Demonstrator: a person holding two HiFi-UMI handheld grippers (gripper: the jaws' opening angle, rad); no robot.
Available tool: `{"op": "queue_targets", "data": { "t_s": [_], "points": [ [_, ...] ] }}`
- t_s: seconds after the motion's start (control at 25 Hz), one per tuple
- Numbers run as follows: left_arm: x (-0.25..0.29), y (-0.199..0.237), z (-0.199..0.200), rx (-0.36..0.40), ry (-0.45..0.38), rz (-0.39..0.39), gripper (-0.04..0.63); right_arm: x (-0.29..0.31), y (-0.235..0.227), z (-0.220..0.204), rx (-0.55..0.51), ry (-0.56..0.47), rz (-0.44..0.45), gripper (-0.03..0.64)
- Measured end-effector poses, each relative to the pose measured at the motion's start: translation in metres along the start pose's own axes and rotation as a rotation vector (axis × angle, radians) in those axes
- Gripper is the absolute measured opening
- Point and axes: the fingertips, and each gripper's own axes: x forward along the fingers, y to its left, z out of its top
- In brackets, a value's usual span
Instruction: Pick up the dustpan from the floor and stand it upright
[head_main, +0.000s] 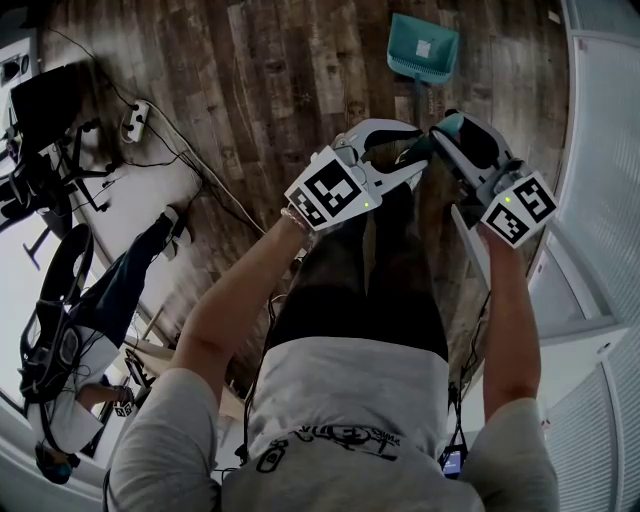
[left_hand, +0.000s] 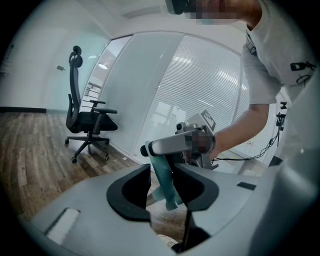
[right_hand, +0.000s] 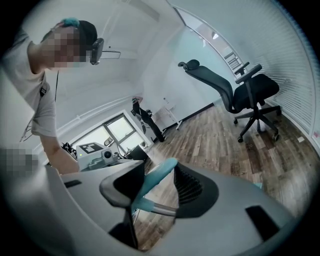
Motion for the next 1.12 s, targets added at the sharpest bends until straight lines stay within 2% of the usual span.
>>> {"op": "queue_targets", "data": {
  "t_s": [0.84, 1.12],
  "points": [
    [0.014, 0.022, 0.022, -0.027, -0.023, 0.023, 0.127, -0.006, -0.027, 0.022, -0.002, 0.011, -0.06, 0.186],
    [0.017, 0.024, 0.024, -0.027, -0.024, 0.031, 0.127, -0.01, -0.037, 0.023, 0.01, 0.027, -0.096, 0.221]
  ]
}}
